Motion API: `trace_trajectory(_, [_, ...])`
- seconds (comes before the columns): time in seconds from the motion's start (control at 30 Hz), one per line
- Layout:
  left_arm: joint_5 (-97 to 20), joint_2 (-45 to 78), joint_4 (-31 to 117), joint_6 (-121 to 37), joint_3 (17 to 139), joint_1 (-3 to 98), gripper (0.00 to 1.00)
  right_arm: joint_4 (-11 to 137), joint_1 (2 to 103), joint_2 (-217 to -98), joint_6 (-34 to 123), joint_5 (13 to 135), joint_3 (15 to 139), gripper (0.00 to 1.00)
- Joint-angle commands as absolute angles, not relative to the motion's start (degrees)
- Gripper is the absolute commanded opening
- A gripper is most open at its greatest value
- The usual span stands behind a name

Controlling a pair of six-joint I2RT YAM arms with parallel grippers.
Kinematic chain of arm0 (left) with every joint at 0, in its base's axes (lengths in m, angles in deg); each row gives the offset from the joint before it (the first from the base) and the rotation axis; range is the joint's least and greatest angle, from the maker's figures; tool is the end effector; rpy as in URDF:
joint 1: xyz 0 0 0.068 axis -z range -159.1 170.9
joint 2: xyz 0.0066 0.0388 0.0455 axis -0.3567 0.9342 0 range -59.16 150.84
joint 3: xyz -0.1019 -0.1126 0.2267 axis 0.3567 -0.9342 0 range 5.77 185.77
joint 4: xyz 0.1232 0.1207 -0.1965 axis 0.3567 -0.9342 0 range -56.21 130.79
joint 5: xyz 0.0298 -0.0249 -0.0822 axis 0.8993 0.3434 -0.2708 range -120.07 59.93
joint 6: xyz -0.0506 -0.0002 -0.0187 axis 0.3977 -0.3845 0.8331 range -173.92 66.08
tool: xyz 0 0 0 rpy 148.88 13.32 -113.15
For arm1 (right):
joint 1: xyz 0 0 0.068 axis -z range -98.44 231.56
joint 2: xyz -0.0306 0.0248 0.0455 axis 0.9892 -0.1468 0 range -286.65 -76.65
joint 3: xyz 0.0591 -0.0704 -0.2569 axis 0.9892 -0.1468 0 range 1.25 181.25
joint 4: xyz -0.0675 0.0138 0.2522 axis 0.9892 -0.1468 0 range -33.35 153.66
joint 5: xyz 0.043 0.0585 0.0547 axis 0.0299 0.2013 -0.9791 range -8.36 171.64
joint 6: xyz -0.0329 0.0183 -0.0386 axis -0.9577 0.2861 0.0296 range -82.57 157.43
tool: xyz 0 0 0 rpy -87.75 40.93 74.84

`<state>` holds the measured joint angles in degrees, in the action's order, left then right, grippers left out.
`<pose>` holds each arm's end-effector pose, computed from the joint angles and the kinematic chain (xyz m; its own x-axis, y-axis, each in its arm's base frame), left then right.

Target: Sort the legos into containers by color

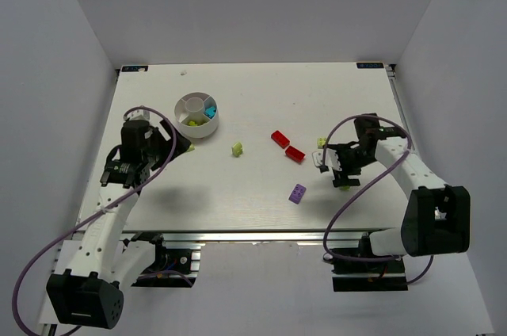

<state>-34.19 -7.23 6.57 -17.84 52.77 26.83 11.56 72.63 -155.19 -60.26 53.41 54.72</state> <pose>0.1901 -0.0223 0.2909 -0.6007 -0.5282 -0.6001 -0.2417 0.8355 -0.4934 0.2328 0.0536 0.2201 0.3672 -0.8262 -0.4273 -0.9224 -0.2642 -0.2819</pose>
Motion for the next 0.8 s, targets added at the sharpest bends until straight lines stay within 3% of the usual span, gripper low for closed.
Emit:
trace_trajectory(0.0, [-34.2,-7.12,8.36,-17.62,52.52,26.61,0.91,11.54,76.36,-153.82,-61.36,55.36,53.54,0.84])
trace_trajectory(0.77, [-34.64,-9.41,7.66,-16.48,50.5,26.61,0.91,15.4,79.71,-162.78,-63.91,58.7,50.38,0.81])
